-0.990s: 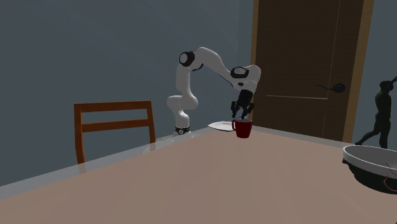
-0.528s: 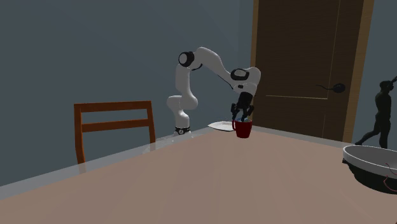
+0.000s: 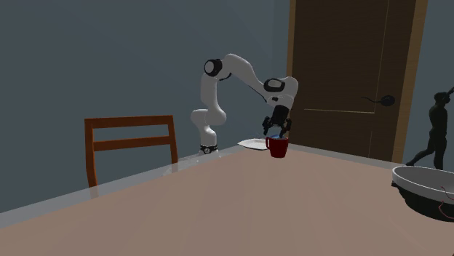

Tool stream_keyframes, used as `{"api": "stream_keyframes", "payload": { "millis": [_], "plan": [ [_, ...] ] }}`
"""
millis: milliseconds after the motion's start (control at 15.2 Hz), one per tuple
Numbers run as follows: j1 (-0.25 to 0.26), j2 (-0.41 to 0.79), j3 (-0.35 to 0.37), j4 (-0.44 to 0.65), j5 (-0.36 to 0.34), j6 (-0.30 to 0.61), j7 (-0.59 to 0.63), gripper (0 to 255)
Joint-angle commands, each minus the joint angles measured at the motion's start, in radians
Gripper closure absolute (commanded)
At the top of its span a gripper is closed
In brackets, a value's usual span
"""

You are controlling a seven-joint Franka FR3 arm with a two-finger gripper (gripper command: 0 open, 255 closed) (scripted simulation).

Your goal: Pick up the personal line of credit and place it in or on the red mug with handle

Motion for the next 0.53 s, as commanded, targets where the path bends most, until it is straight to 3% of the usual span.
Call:
{"api": "stream_keyframes", "payload": {
  "millis": [0, 198, 462],
  "plan": [
    [0.0, 0.0, 0.0, 0.0, 0.0, 0.0, 0.0, 0],
    [0.034, -0.062, -0.01, 0.065, 0.08, -0.068, -0.051, 0],
    [0.042, -0.07, -0.011, 0.085, 0.092, -0.09, -0.059, 0]
  ]
}}
